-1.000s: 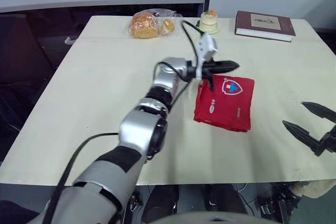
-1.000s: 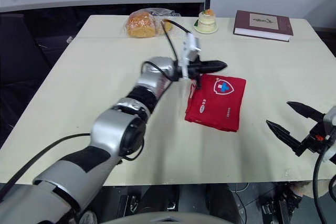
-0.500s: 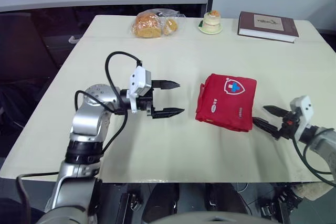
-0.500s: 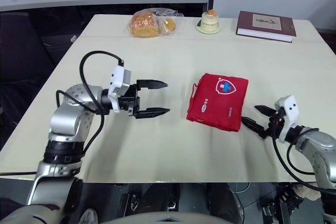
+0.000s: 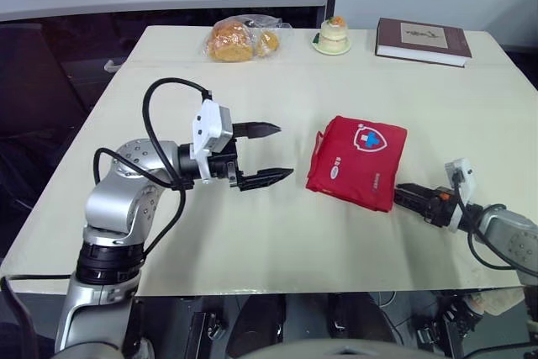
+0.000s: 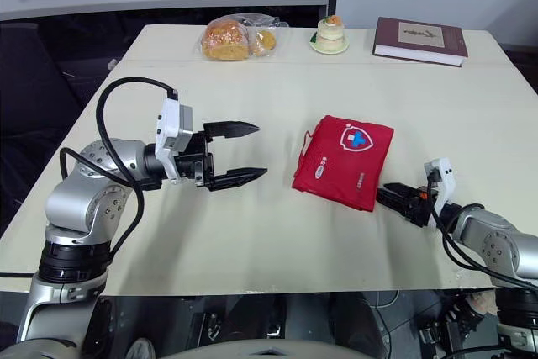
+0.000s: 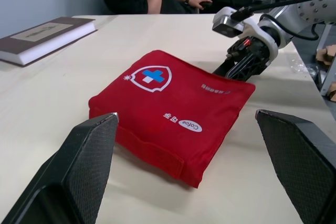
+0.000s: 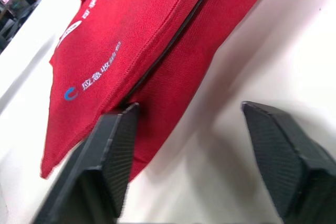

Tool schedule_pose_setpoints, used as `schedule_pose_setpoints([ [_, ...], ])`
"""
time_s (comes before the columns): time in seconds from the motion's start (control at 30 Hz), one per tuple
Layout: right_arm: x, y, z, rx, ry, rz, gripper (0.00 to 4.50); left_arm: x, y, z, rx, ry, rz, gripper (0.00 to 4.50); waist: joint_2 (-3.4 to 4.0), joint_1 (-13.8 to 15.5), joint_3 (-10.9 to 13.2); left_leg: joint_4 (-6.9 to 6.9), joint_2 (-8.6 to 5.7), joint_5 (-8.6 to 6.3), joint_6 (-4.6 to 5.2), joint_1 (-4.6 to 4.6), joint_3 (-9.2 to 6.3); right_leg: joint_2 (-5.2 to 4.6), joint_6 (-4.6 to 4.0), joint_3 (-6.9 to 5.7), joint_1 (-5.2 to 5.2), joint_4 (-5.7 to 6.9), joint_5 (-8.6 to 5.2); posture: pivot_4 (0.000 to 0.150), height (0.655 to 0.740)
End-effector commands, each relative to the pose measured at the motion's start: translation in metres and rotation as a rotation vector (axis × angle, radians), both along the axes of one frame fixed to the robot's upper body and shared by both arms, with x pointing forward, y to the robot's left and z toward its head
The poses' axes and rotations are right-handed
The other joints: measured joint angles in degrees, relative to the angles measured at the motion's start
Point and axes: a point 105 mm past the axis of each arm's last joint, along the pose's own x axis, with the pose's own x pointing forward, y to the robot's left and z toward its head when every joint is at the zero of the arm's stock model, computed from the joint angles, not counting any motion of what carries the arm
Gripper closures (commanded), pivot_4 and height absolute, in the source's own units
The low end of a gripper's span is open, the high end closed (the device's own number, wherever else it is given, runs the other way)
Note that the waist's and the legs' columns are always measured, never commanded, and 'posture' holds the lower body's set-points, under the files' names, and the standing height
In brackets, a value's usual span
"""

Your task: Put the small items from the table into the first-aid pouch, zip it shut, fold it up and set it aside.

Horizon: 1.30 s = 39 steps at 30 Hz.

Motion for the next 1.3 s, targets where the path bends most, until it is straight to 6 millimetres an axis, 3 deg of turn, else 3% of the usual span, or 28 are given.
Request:
schedule_pose_setpoints([
  [0.03, -0.004, -0.031, 0.02, -0.052, -0.081, -0.036, 0.56, -0.005, -0.002, 0.017, -0.001, -0.063, -0.022, 0.0, 0.01, 0.21, 0.01, 0.0, -0.03, 0.0, 0.0, -0.03, -0.01, -0.02, 0.01, 0.0, 0.0, -0.01, 0.0, 0.15, 0.7289],
  [0.07, -0.006, -0.034, 0.025, -0.031, -0.082, -0.035, 0.43, -0.006, -0.003, 0.019, -0.001, -0.064, -0.035, 0.0, 0.0, 0.2, 0.01, 0.0, -0.06, 0.0, 0.0, -0.03, -0.02, -0.03, 0.01, 0.01, 0.0, -0.02, 0.0, 0.15, 0.7289],
  [0.1, -0.007, -0.036, 0.029, -0.012, -0.08, -0.034, 0.02, -0.007, -0.004, 0.02, -0.002, -0.065, -0.043, 0.0, 0.0, 0.14, 0.01, 0.01, -0.06, 0.0, 0.01, -0.04, 0.01, -0.03, 0.0, 0.05, 0.0, -0.03, -0.01, 0.15, 0.7289],
  [0.2, -0.006, -0.037, 0.04, 0.071, -0.086, -0.061, 0.02, -0.011, -0.008, 0.021, 0.01, -0.062, -0.08, 0.0, -0.01, -0.14, 0.01, 0.01, -0.08, 0.0, 0.01, -0.01, 0.05, -0.03, 0.0, 0.09, 0.0, -0.03, 0.0, 0.15, 0.7289],
  [0.3, 0.0, -0.035, 0.039, 0.127, -0.055, -0.114, 0.02, -0.013, -0.012, 0.021, 0.019, -0.064, -0.106, 0.0, -0.01, -0.45, 0.02, 0.0, 0.0, 0.0, 0.0, 0.01, 0.06, 0.04, 0.07, 0.09, -0.01, -0.01, 0.03, 0.15, 0.7289],
  [0.67, 0.002, 0.026, 0.005, 0.133, 0.105, -0.062, 0.02, -0.016, -0.016, 0.021, 0.017, -0.056, -0.13, 0.0, -0.03, -0.35, 0.0, -0.03, 0.0, 0.0, 0.0, -0.01, 0.07, 0.05, 0.08, 0.13, -0.04, -0.02, 0.04, 0.15, 0.7289],
  [0.77, 0.002, 0.035, 0.009, 0.179, 0.101, -0.054, 1.22, -0.015, -0.014, 0.02, 0.017, -0.054, -0.124, 0.0, -0.03, -0.78, 0.01, -0.03, 0.03, 0.0, 0.0, 0.0, 0.05, 0.09, 0.08, 0.11, -0.05, -0.01, 0.04, 0.15, 0.7289],
  [0.97, -0.001, 0.051, 0.014, 0.243, 0.107, -0.035, 4.37, -0.013, -0.013, 0.019, 0.019, -0.056, -0.12, 0.0, -0.02, -1.36, 0.01, -0.05, 0.05, 0.0, 0.0, 0.0, 0.02, 0.1, 0.08, 0.09, -0.06, 0.0, 0.04, 0.15, 0.7289],
  [1.3, 0.012, 0.046, 0.021, 0.294, 0.061, -0.13, 4.47, -0.011, -0.012, 0.017, 0.021, -0.059, -0.12, 0.0, -0.02, -1.45, 0.01, -0.06, 0.04, 0.0, 0.0, 0.0, 0.03, 0.1, 0.08, 0.09, -0.06, -0.01, 0.04, 0.15, 0.7289],
])
